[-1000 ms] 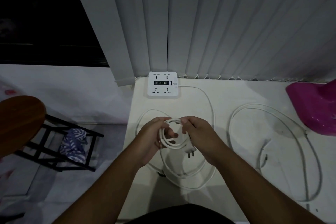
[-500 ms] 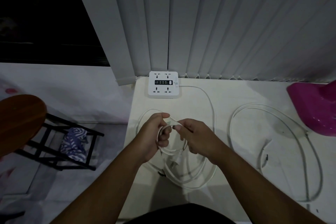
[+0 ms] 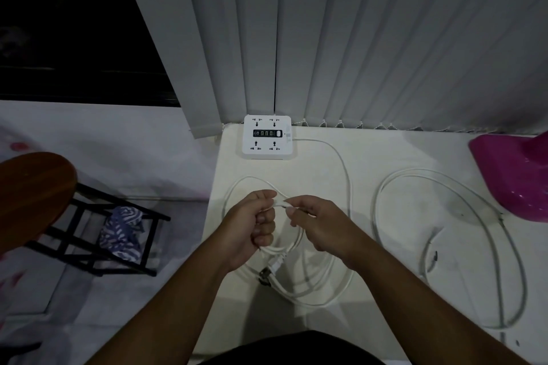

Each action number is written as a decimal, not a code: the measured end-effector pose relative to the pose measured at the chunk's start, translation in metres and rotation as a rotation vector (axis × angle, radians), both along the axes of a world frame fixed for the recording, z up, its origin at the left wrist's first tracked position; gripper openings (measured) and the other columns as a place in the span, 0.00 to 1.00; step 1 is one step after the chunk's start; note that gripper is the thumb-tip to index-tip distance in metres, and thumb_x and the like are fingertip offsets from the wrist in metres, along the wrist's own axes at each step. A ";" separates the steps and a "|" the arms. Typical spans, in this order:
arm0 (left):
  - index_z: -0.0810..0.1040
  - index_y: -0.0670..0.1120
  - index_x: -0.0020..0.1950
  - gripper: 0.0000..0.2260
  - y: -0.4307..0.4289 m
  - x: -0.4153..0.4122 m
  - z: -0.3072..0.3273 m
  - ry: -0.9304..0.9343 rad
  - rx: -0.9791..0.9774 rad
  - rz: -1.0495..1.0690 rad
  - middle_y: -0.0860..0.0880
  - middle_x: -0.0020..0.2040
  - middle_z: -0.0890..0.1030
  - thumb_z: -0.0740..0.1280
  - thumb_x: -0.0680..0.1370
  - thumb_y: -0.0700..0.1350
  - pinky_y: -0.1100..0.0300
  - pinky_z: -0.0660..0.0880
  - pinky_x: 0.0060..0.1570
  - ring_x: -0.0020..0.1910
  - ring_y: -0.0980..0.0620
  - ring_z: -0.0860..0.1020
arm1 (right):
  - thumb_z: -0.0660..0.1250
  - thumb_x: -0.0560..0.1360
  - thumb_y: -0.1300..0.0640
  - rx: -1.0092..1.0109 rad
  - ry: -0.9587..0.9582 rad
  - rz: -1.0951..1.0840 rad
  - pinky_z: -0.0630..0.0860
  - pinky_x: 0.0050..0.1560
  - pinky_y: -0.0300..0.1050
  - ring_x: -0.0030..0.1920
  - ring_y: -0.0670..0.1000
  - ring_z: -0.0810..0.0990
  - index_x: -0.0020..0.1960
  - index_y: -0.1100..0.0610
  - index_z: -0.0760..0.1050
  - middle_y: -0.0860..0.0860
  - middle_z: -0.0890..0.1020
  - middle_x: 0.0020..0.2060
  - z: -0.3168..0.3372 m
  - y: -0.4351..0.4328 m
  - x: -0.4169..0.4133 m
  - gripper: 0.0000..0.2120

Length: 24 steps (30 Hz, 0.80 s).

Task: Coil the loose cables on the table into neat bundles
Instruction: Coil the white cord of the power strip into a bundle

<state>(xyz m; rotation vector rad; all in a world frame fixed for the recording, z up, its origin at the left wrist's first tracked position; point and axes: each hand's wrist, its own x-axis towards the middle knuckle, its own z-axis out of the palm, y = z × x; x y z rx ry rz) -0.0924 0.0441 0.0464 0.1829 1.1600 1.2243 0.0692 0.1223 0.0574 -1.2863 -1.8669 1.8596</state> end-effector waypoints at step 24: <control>0.73 0.35 0.71 0.36 -0.025 0.013 -0.008 -0.601 0.375 0.216 0.35 0.69 0.76 0.69 0.65 0.48 0.45 0.66 0.72 0.69 0.38 0.75 | 0.64 0.83 0.56 -0.565 0.336 -0.483 0.83 0.36 0.45 0.36 0.56 0.87 0.53 0.64 0.77 0.57 0.85 0.37 -0.001 -0.009 -0.016 0.10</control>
